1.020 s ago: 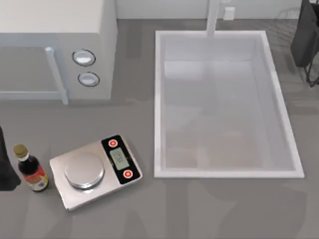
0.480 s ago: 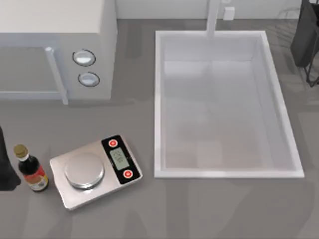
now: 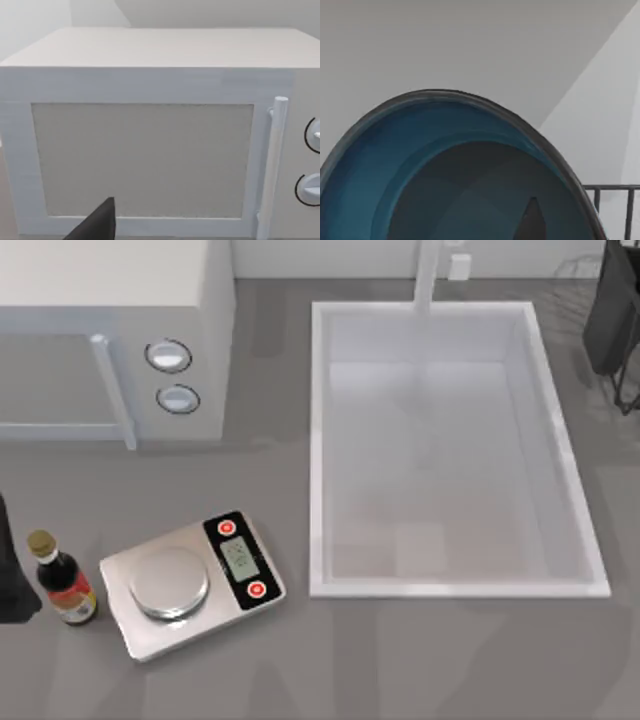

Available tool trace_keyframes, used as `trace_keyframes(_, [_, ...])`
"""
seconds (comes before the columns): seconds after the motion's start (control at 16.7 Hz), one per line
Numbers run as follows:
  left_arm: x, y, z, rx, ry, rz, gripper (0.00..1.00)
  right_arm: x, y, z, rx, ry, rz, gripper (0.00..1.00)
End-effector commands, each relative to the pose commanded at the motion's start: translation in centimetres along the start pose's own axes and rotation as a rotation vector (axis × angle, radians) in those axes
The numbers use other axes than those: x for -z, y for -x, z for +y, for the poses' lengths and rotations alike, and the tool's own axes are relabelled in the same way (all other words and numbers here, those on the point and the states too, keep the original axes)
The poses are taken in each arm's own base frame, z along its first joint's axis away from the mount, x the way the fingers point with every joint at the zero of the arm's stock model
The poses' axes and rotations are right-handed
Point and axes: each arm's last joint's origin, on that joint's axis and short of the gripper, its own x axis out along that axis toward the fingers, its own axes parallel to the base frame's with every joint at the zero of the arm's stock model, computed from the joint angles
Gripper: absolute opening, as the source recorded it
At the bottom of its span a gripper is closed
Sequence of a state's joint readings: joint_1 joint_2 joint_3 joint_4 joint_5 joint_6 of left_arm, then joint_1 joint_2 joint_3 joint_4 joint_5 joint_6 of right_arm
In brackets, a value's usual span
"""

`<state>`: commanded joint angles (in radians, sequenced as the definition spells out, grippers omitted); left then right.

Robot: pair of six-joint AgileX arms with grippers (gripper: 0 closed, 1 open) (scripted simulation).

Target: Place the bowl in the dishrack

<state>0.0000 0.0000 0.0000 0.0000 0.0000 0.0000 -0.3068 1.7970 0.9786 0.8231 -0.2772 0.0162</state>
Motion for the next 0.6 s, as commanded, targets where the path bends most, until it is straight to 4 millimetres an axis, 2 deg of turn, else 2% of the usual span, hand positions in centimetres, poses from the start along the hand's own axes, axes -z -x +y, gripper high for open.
trace_keyframes(0.24, [0.0,0.0,0.0,0.0,0.0,0.0,1.0,0.0,0.0,0.0,0.0,0.0,0.0,0.98])
trace_keyframes(0.6, [0.0,0.0,0.0,0.0,0.0,0.0,1.0,0.0,0.0,0.0,0.0,0.0,0.0,1.0])
